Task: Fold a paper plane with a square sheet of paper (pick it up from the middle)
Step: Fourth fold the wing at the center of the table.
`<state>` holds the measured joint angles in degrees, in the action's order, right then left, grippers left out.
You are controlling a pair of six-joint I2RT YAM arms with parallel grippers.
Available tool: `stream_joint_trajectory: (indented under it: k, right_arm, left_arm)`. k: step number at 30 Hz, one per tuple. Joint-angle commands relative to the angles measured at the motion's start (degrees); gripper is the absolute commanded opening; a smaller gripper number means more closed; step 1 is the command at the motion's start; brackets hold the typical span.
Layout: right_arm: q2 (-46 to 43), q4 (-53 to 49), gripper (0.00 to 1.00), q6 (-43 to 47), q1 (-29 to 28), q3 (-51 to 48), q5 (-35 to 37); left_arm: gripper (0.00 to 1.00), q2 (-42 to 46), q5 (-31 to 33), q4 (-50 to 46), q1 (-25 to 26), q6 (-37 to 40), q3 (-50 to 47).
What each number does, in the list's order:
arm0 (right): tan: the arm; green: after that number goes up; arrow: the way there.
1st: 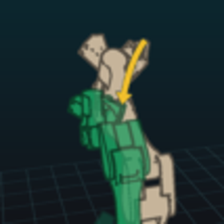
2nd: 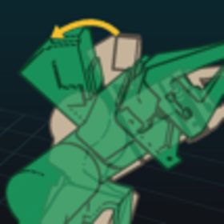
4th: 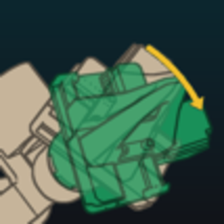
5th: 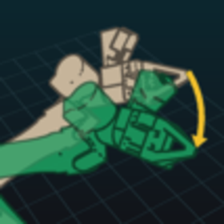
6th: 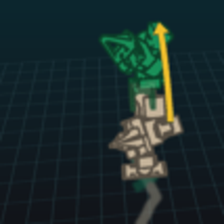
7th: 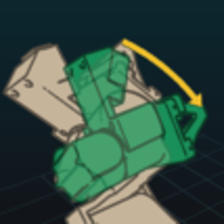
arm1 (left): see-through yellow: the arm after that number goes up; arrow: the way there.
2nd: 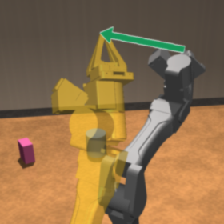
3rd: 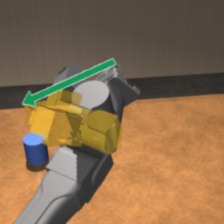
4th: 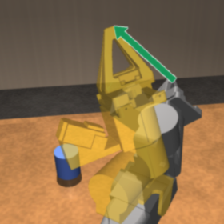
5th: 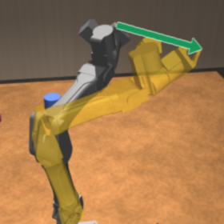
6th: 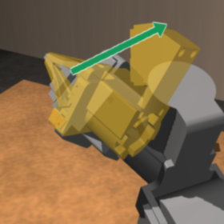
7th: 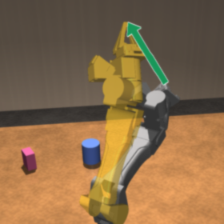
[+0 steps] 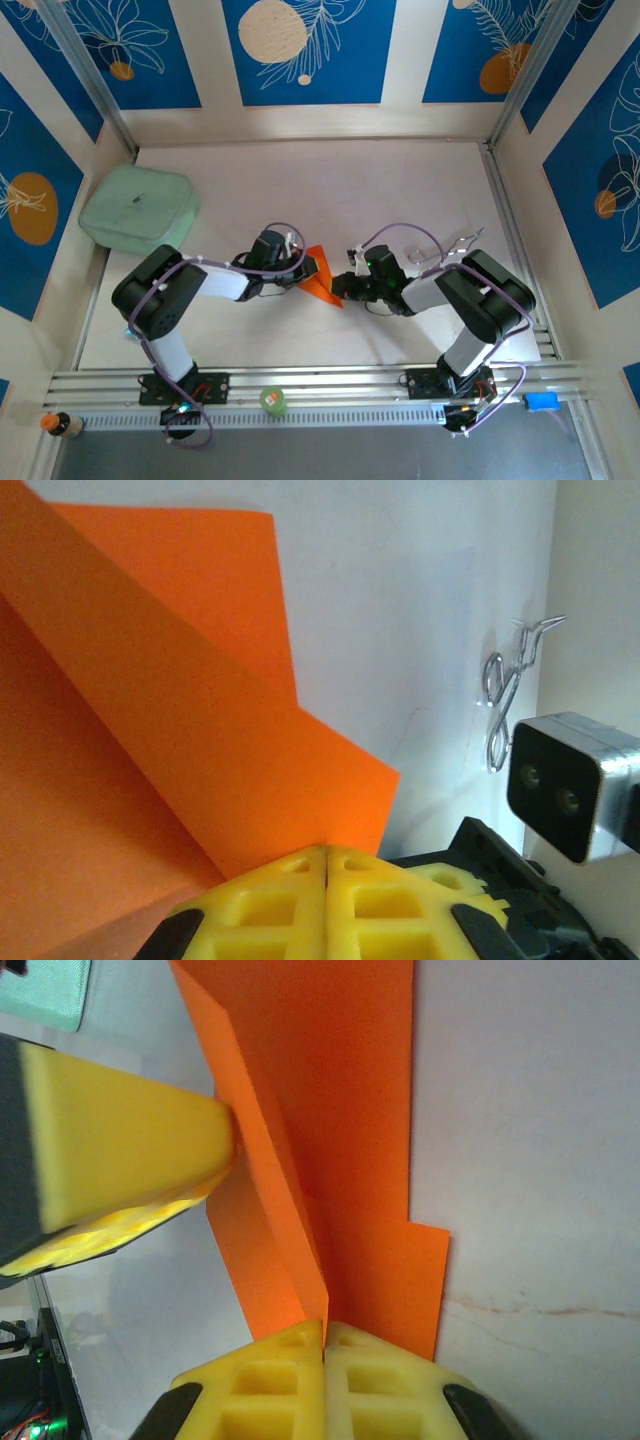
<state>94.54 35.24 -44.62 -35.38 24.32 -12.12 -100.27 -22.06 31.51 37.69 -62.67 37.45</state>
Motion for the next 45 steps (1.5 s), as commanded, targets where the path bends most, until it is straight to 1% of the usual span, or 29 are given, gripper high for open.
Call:
stream_joint_trajectory:
  k: [1, 18, 31, 45]
  right_arm:
    - [2.0, -3.2, 0.04, -0.6, 0.1, 0.1, -0.3]
    - [1.8, -5.0, 0.04, -0.7, 0.4, 0.7, -0.8]
    - [1.9, -5.9, 0.05, -0.8, 0.5, 1.0, -0.8]
    - [2.2, -7.9, 0.07, -0.7, 0.5, 2.0, -1.2]
  left_arm:
    - [0.05, -1.1, -0.3, 1.8, 0.4, 0.1, 1.5]
    - [0.05, -3.4, 0.3, -3.9, 0.4, 2.0, 5.0]
    - [0.05, -5.6, -0.3, -3.1, 0.4, 1.9, 5.7]
    - [0.05, -7.5, -1.2, -2.7, 0.5, 2.0, 6.2]
